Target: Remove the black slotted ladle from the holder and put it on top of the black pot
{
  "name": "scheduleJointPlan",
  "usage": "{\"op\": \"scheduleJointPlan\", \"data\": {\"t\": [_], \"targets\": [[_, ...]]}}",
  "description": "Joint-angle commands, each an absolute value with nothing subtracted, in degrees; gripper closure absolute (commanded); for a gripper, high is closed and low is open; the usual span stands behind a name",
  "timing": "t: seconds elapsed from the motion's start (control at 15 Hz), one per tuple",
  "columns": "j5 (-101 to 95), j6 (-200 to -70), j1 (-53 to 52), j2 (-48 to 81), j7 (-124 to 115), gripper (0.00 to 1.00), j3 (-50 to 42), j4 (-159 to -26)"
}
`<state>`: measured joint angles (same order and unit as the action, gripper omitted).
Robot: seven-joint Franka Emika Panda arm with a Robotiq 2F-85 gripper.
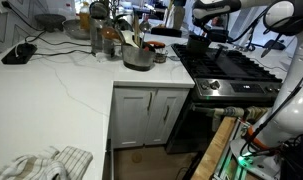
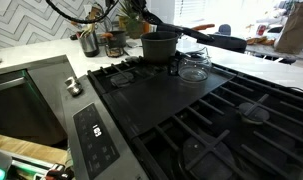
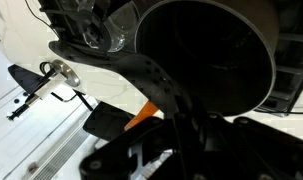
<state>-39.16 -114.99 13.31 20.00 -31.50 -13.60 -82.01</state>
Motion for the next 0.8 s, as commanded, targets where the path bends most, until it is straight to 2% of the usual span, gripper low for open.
{"op": "scheduleJointPlan", "data": {"t": [0.0,0.67,0.73], "targets": [[-35.3,-112.1,13.1,25.1,-29.7,0.98,-14.8,-76.3],[-28.0,-111.7,13.1,32.3,-26.8,0.98,-16.7,-68.8],[-27.7,-111.2,13.1,32.8,-26.5,0.84,-16.9,-68.1]]}}
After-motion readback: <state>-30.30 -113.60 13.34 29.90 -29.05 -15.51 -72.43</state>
